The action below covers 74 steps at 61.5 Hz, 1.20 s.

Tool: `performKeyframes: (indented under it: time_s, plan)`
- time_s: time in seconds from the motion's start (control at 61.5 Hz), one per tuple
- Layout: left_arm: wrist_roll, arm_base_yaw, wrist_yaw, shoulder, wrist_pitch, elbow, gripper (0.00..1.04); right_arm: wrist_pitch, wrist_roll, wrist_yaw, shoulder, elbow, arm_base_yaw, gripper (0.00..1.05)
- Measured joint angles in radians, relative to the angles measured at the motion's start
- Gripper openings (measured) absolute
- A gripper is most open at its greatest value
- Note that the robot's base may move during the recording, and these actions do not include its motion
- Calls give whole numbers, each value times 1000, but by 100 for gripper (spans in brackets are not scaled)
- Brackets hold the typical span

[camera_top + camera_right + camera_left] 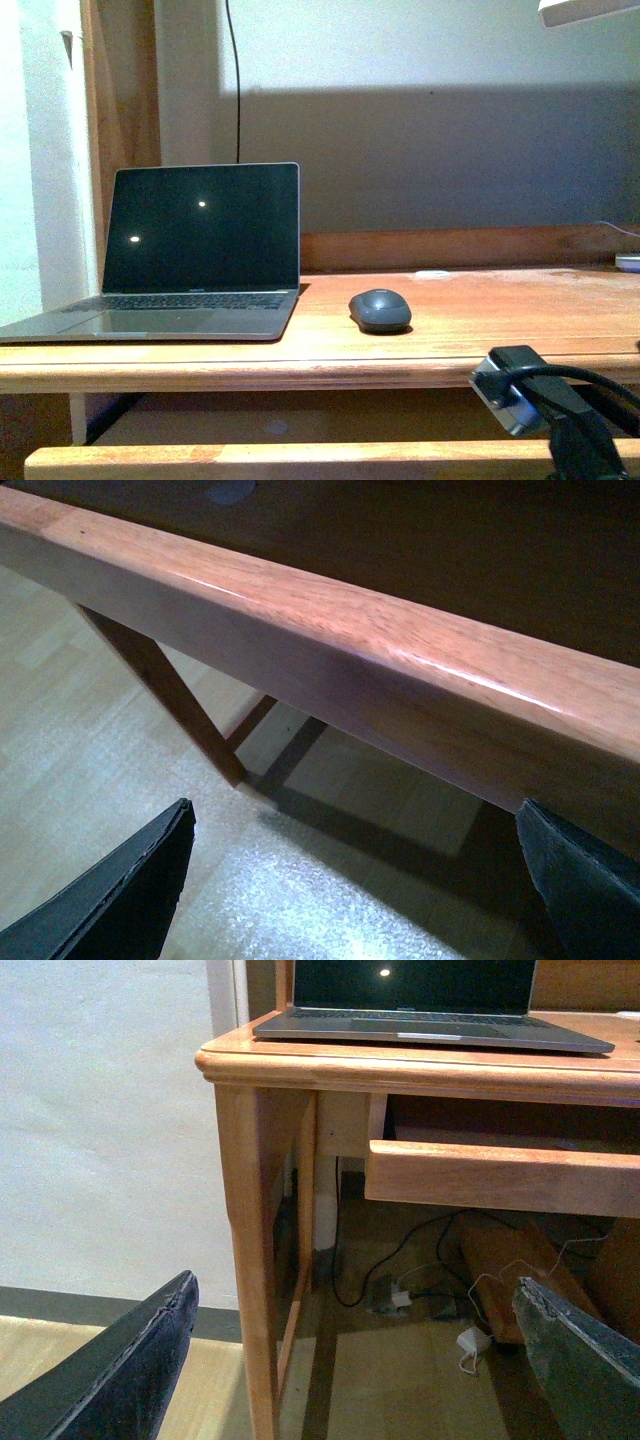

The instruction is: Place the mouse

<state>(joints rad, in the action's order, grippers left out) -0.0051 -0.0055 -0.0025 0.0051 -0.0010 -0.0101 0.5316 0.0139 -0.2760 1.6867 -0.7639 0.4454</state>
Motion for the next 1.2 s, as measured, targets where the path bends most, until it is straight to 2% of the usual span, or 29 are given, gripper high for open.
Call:
performKeyframes:
  time_s: [0.277,0.651,0.781,0.927,1.204]
  plan:
    - [0,0,0,0,0,0,97,19,51,82,111,-118,55,97]
    - [0,0,0,0,0,0,97,6,61,61,78,-109,47,97]
    - [0,0,0,0,0,0,97,-19,45,10,-39,-51,-3,97]
    - [0,0,0,0,0,0,97,-37,53,-37,-200,39,-97,97]
    - [0,0,0,0,0,0,97,-39,176,-106,-528,191,-268,97]
